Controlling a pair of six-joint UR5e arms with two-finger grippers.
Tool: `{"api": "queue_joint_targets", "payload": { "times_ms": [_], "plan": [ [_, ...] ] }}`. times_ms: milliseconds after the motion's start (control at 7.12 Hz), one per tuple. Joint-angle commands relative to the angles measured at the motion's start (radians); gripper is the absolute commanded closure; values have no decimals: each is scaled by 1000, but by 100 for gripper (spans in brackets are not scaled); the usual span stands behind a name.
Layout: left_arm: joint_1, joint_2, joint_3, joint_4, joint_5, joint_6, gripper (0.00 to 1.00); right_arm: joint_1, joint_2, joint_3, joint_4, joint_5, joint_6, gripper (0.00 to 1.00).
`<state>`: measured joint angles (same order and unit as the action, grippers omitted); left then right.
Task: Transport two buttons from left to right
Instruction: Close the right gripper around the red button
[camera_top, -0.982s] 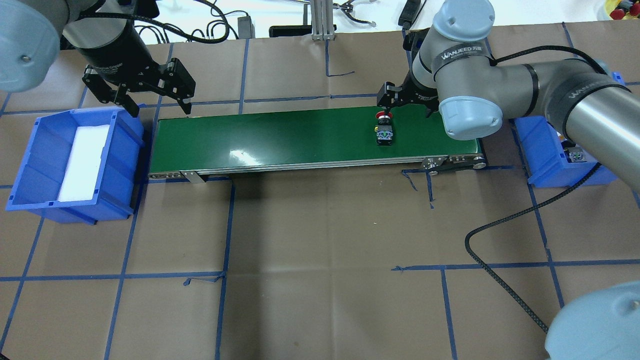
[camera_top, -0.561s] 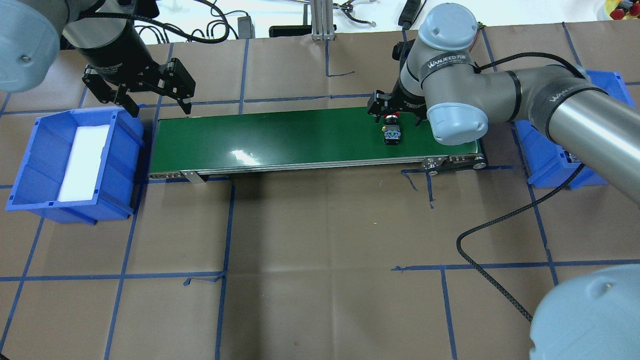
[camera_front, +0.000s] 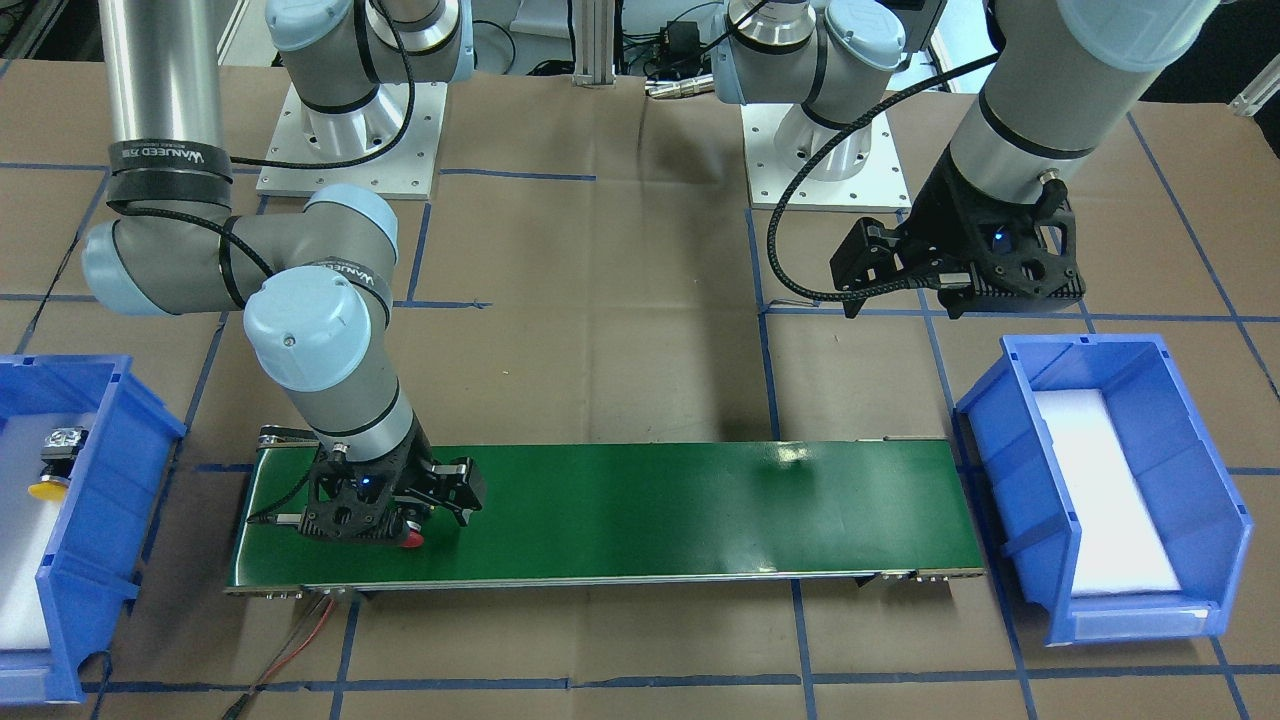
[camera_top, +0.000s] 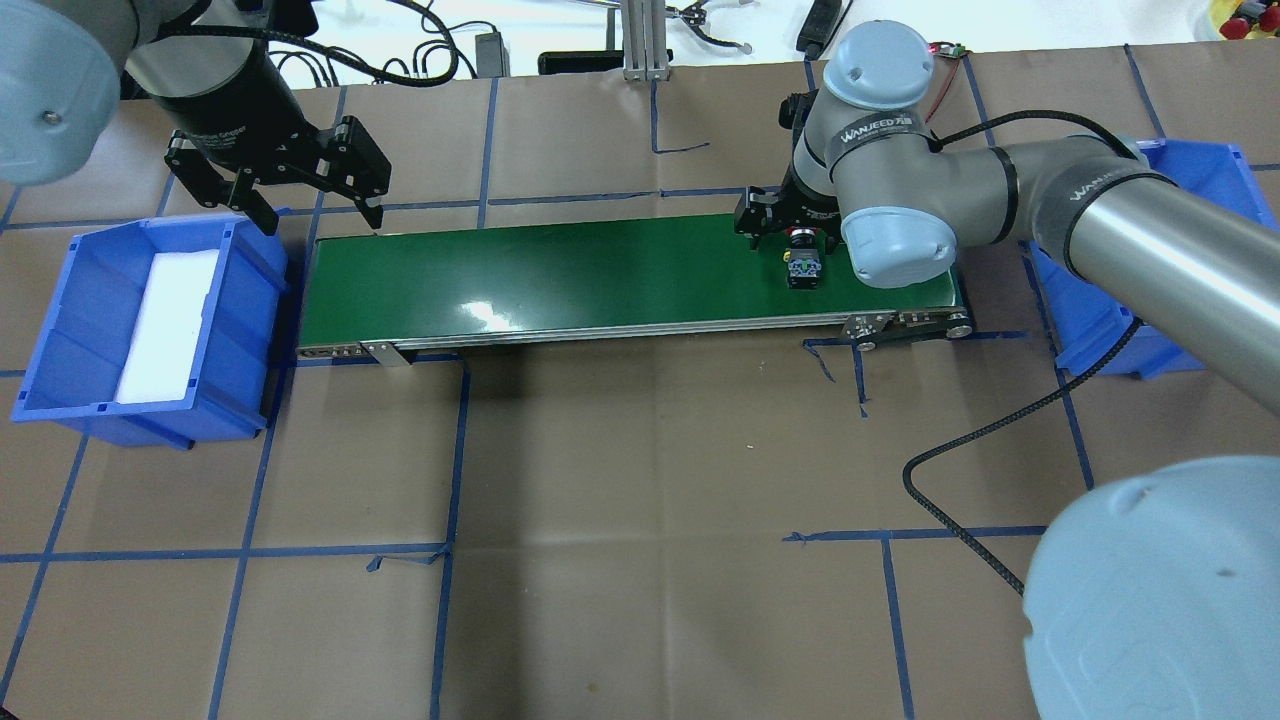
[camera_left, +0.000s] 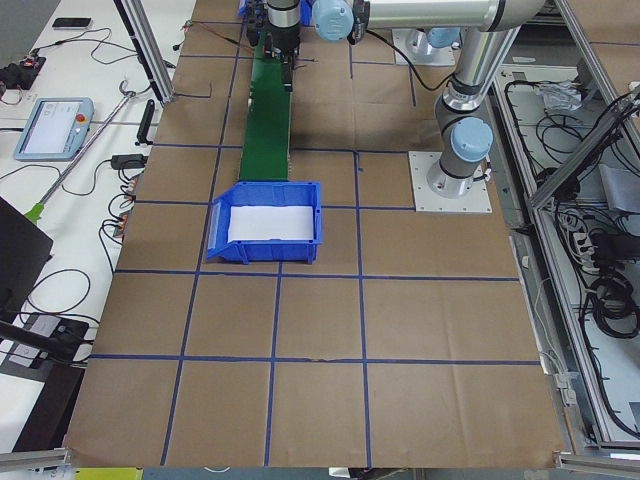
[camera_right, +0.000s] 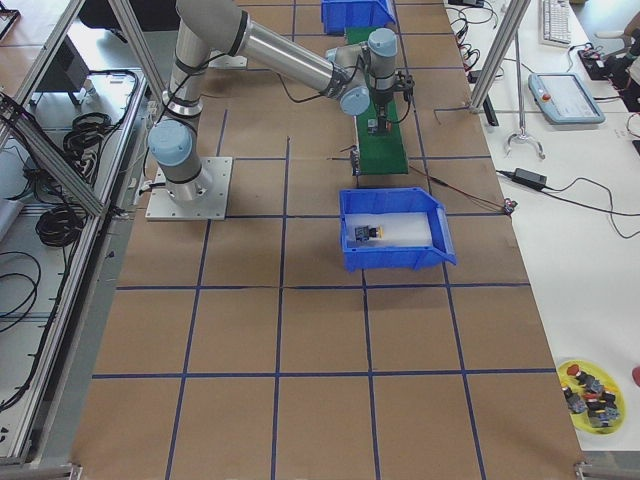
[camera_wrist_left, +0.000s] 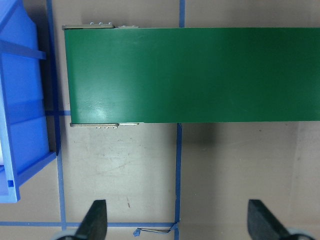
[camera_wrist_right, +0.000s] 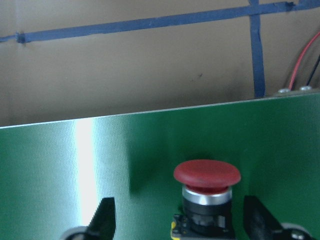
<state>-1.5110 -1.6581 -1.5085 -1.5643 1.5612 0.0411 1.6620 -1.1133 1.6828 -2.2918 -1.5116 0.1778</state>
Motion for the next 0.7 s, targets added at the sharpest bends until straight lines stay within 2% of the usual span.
{"api": "queue_joint_targets", "payload": {
  "times_ms": [0, 140, 281, 421, 561],
  "plan": [
    [0, -2, -1, 1, 0, -9, 0, -4, 4, 8, 14, -7, -20, 67],
    [0, -2, -1, 1, -1, -9, 0, -8, 1, 9, 20, -40, -23, 73],
    [0, -2, -1, 1, 0, -9, 0, -16, -6, 3, 97, -54, -23, 87],
    [0, -2, -1, 1, -1, -9, 0, -25, -16, -5, 138, -61, -44, 93],
    [0, -2, -1, 1, 0, -9, 0, -46, -45, -12, 141, -56, -85, 96]
  ]
}}
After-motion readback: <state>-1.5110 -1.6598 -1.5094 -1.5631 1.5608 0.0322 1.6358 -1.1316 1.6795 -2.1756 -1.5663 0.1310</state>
